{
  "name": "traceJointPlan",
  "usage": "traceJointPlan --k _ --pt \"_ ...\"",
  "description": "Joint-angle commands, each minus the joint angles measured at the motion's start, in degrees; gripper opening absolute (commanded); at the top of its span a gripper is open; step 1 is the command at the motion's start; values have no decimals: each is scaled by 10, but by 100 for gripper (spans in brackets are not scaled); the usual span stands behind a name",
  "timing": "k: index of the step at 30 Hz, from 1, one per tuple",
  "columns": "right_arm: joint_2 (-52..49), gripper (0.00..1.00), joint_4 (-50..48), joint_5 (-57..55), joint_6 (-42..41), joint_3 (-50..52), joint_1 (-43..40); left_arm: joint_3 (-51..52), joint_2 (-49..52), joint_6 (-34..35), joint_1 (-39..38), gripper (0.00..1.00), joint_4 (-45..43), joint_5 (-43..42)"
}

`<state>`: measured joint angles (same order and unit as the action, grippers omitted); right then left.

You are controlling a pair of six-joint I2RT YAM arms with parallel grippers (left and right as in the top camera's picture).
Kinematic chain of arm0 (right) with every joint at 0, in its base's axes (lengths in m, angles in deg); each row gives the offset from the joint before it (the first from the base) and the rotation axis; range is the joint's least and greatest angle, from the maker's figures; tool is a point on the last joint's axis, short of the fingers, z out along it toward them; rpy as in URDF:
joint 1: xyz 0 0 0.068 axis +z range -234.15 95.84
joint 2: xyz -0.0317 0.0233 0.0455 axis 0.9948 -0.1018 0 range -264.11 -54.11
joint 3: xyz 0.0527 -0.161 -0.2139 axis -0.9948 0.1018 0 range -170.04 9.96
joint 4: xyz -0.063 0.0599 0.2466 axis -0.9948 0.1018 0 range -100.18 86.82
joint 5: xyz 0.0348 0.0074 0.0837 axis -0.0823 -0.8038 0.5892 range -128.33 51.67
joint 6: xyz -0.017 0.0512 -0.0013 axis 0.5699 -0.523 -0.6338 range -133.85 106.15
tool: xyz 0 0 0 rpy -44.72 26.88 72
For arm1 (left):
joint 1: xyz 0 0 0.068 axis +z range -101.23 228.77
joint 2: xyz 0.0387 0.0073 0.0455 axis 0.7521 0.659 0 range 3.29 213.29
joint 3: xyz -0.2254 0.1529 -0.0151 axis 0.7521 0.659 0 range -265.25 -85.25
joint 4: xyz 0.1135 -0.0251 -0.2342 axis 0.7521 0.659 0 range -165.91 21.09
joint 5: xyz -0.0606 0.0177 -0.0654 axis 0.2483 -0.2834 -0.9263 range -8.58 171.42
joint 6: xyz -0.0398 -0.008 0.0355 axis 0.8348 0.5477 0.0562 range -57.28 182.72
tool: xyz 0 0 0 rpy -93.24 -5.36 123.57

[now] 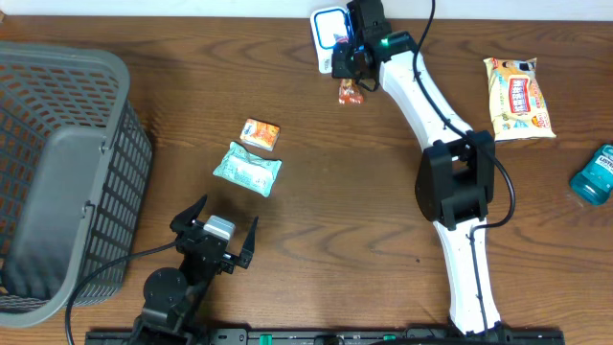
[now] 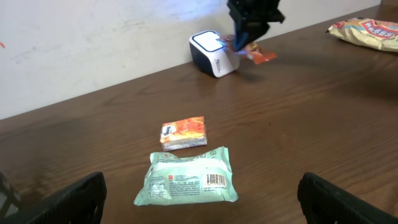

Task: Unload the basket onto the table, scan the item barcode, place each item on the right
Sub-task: 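Hold the Top bar end over the scanner window with the right gripper, then carry the Top bar to the far right and release it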

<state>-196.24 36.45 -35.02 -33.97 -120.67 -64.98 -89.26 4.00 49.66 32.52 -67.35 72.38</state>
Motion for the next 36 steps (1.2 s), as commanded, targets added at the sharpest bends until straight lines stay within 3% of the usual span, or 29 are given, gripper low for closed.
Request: traceJointPlan --k 1,8,13,17,32,34,36 --pt "12 1 54 -52 -27 -30 -5 9 -1 7 -2 98 14 -3" --pt "43 1 230 -207 -85 -39 -51 9 -1 7 -2 98 14 -3" --pt "44 1 379 -366 -252 -38 -116 9 -1 7 -2 98 14 -3" --pt "44 1 456 -424 -345 -36 -176 9 -1 7 -2 98 14 -3" --pt "42 1 401 -377 -292 -10 -350 9 -1 7 -2 98 14 -3" --pt "42 5 399 -365 -289 -3 -363 9 -1 7 -2 98 14 -3" --pt "42 16 399 -358 -289 1 -372 9 -1 7 -2 98 14 -3"
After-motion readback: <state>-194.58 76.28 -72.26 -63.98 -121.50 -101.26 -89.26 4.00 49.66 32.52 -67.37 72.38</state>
